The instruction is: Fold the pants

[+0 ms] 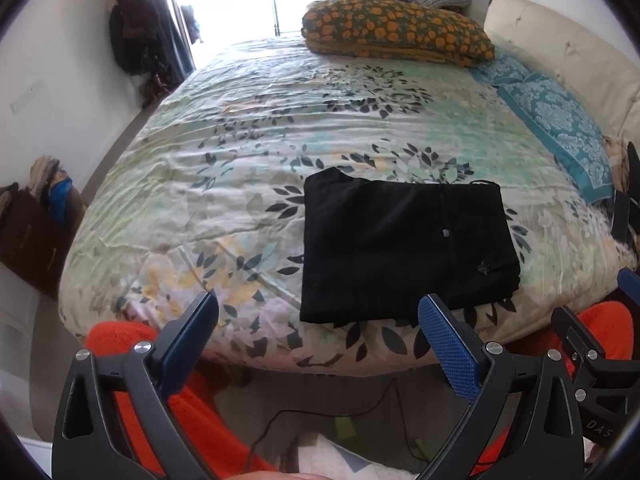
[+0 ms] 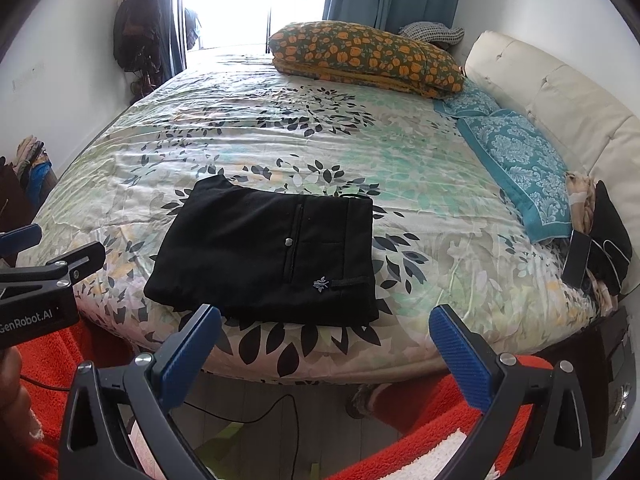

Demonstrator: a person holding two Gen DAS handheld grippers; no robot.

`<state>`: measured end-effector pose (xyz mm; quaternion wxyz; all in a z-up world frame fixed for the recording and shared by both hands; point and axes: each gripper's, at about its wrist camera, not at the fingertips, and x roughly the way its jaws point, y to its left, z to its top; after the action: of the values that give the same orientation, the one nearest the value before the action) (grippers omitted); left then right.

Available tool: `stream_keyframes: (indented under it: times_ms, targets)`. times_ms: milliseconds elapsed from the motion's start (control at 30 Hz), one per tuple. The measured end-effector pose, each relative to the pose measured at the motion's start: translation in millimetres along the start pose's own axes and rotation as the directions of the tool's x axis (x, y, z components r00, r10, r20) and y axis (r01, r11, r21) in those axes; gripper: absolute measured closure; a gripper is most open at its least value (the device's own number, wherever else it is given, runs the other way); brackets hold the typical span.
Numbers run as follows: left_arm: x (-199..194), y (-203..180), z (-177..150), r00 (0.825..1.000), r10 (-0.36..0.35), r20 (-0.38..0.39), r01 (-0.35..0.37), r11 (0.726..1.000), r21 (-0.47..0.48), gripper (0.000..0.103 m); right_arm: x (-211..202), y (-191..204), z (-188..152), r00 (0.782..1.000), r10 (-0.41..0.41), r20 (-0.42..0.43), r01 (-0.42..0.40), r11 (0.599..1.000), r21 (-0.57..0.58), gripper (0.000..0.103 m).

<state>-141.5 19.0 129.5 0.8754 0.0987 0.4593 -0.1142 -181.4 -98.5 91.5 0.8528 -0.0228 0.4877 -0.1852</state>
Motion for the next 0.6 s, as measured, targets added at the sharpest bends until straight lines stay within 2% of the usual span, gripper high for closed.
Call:
stream_keyframes:
  times_ms: [600]
  targets:
    - [5.4, -0.5, -3.0, 1.000, 0.002, -0.017, -0.002, 1.000, 0.004, 0.002, 5.5, 2.6, -1.0, 1.000, 0.003, -0.017, -0.003, 1.000, -0.009, 0.000]
